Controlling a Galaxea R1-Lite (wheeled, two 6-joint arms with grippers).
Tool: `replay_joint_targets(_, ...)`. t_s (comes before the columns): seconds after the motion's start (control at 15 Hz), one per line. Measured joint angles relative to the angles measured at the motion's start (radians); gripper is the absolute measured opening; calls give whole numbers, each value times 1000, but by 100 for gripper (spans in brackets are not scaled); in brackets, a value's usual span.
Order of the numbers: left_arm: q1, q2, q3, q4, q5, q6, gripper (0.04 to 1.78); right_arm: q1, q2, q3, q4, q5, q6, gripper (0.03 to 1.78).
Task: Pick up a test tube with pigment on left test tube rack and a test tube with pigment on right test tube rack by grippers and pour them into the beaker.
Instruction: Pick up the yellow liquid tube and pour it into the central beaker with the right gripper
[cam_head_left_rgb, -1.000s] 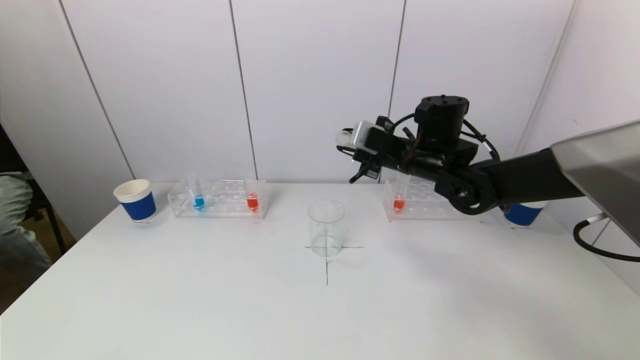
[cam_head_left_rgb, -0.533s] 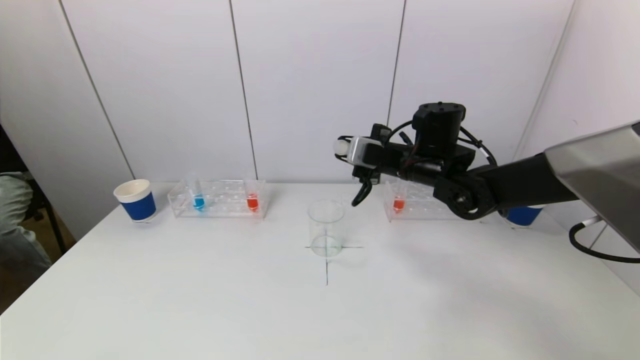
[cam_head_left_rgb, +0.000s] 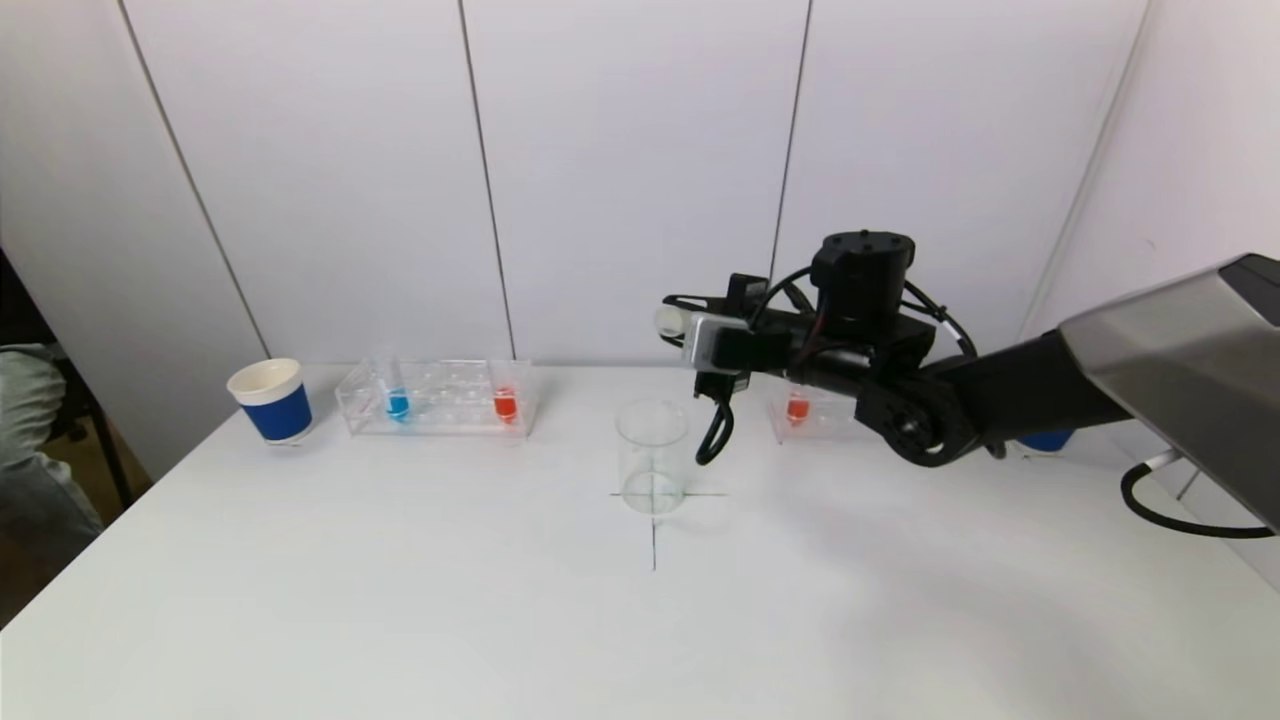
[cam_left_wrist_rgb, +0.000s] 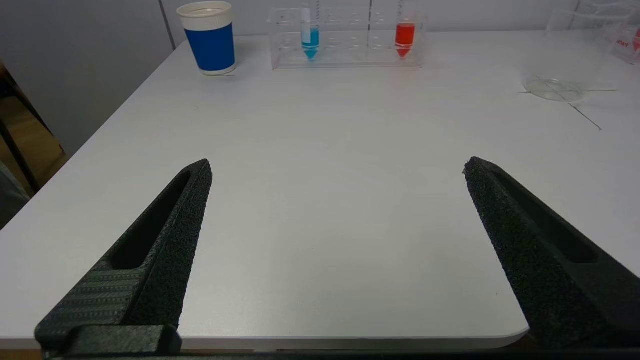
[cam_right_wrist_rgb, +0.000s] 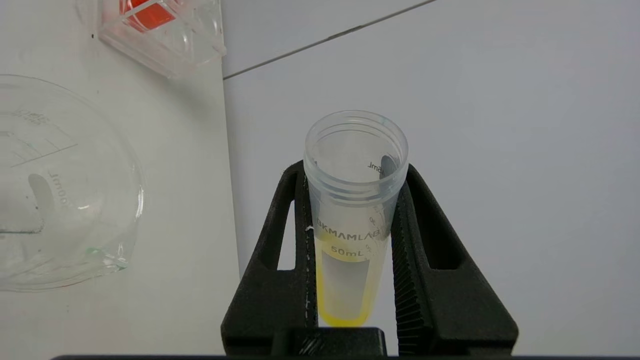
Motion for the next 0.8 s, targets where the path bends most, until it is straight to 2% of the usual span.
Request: replay_joint_targets(0.8, 0, 0, 0, 0, 0, 0, 176, 1, 11, 93, -70, 15, -87, 48)
